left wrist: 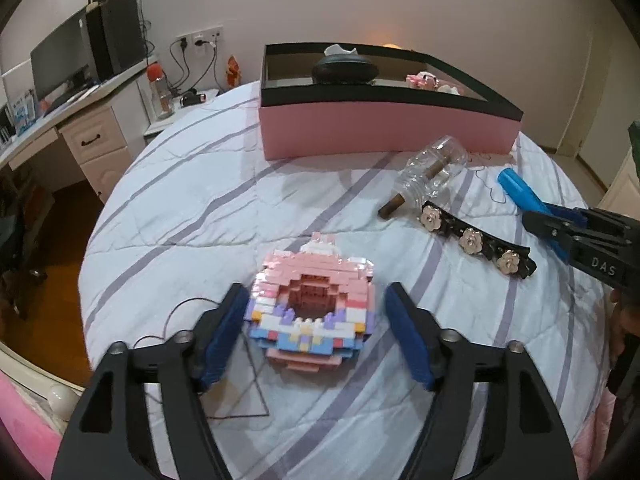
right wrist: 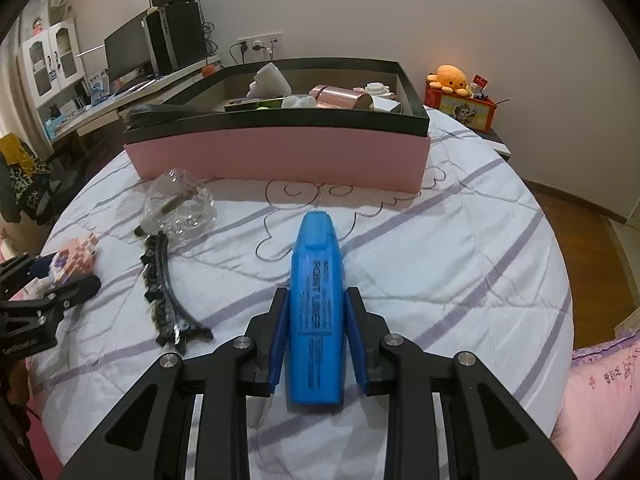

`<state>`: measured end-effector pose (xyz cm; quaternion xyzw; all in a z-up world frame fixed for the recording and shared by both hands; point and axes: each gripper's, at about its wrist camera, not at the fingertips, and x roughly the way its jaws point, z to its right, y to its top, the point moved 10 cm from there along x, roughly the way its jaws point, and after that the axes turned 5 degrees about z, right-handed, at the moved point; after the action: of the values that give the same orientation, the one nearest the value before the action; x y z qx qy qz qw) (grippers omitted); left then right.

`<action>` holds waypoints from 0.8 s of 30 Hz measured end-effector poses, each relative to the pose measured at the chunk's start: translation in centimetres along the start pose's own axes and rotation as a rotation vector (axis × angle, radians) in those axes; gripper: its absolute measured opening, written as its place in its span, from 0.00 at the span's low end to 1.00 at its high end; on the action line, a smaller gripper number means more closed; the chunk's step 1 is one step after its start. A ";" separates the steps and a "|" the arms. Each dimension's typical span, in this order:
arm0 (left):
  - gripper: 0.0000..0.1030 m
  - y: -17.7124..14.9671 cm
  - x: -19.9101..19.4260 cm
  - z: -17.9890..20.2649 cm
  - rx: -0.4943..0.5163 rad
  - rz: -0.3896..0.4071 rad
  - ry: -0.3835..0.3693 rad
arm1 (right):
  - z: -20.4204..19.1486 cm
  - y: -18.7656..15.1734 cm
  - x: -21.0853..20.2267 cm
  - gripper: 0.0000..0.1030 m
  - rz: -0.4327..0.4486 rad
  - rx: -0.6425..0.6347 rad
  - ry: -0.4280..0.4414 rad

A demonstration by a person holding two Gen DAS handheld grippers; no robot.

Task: Organize rigid objects
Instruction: 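Grasp the blue highlighter with the right gripper while the left gripper grasps the block donut, then carry the blue highlighter and block donut into the pink box and release both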

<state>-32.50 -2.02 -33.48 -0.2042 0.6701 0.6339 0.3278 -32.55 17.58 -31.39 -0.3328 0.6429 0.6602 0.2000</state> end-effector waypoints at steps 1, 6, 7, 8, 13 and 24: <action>0.80 0.0 0.2 0.2 0.009 0.005 0.000 | -0.1 0.1 0.1 0.29 -0.001 -0.007 -0.006; 0.80 0.1 0.2 0.1 -0.008 0.025 -0.026 | -0.3 0.2 0.4 0.30 0.001 -0.030 -0.020; 0.79 0.1 0.1 0.2 -0.008 0.028 -0.029 | -0.2 0.1 0.4 0.30 0.002 -0.027 -0.017; 0.77 0.0 0.1 0.2 0.001 0.034 -0.024 | -0.2 0.1 0.4 0.30 0.003 -0.027 -0.017; 0.66 -0.1 0.0 0.3 0.026 0.045 -0.038 | -0.3 0.0 0.4 0.31 0.002 -0.039 -0.032; 0.51 -0.2 -0.9 0.1 0.020 0.047 0.006 | -0.4 -0.3 -0.3 0.26 0.023 -0.049 -0.053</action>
<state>-31.76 -2.02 -33.00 -0.1869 0.6818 0.6343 0.3128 -32.08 17.29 -31.35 -0.3126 0.6246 0.6868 0.2014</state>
